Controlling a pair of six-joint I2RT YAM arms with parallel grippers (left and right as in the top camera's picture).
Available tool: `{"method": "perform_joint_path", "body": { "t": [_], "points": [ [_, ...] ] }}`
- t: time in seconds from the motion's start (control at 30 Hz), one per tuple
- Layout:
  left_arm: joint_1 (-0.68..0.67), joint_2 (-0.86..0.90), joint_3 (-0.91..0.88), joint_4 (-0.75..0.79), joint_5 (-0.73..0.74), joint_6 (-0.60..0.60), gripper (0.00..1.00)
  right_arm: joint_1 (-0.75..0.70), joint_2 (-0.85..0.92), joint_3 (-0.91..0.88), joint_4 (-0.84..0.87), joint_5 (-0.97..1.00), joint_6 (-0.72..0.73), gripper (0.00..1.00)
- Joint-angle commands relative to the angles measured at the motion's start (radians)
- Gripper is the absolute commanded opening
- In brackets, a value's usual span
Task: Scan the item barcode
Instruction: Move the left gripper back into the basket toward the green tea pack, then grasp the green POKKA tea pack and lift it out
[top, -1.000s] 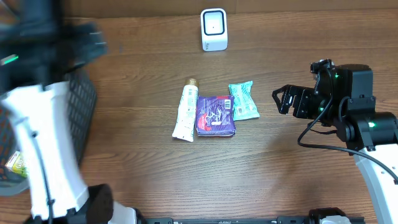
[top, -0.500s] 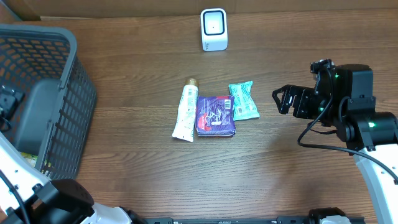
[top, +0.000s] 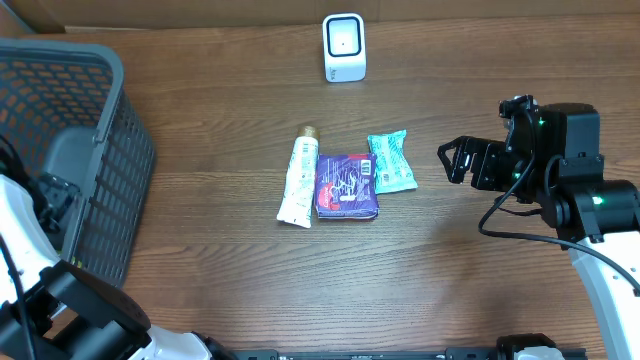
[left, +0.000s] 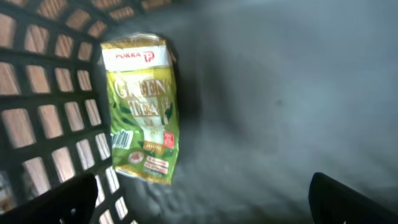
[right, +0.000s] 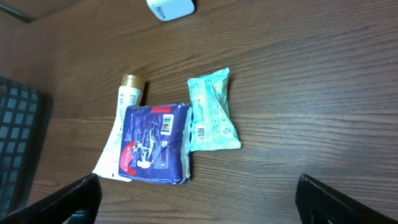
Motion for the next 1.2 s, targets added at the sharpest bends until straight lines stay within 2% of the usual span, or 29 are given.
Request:
{"method": "perform_joint_path", "body": {
  "t": [0.0, 0.3, 0.47, 0.77, 0.8, 0.9, 0.97, 1.03, 1.1, 1.17],
  "points": [
    [0.043, 0.003, -0.072, 0.050, -0.034, 0.026, 1.00, 0.005, -0.001, 0.019, 0.005, -0.001, -0.005, 1.00],
    [0.161, 0.004, -0.180, 0.177, -0.046, 0.036, 0.97, 0.005, -0.001, 0.019, 0.005, -0.001, -0.005, 1.00],
    [0.165, 0.025, -0.230, 0.241, -0.043, 0.080, 0.94, 0.005, -0.001, 0.019, 0.005, -0.001, -0.005, 1.00],
    [0.167, 0.163, -0.232, 0.246, -0.065, 0.079, 0.93, 0.005, -0.001, 0.019, 0.005, -0.001, -0.005, 1.00],
    [0.167, 0.174, -0.232, 0.246, -0.065, 0.079, 0.90, 0.005, -0.001, 0.019, 0.005, -0.001, -0.005, 1.00],
    [0.165, 0.188, -0.232, 0.249, -0.062, 0.078, 0.70, 0.005, -0.001, 0.019, 0.005, -0.001, -0.005, 1.00],
    [0.164, 0.187, -0.226, 0.253, -0.061, 0.078, 0.35, 0.005, -0.001, 0.019, 0.005, -0.001, -0.005, 1.00],
    [0.162, 0.187, -0.216, 0.246, -0.061, 0.078, 0.15, 0.005, -0.001, 0.019, 0.005, -0.001, -0.005, 1.00],
    [0.160, 0.187, -0.201, 0.237, -0.048, 0.078, 0.04, 0.005, -0.001, 0.019, 0.005, -0.001, -0.005, 1.00],
    [0.159, 0.187, -0.170, 0.222, 0.008, 0.079, 0.04, 0.005, -0.001, 0.019, 0.005, -0.001, -0.005, 1.00]
  ]
}}
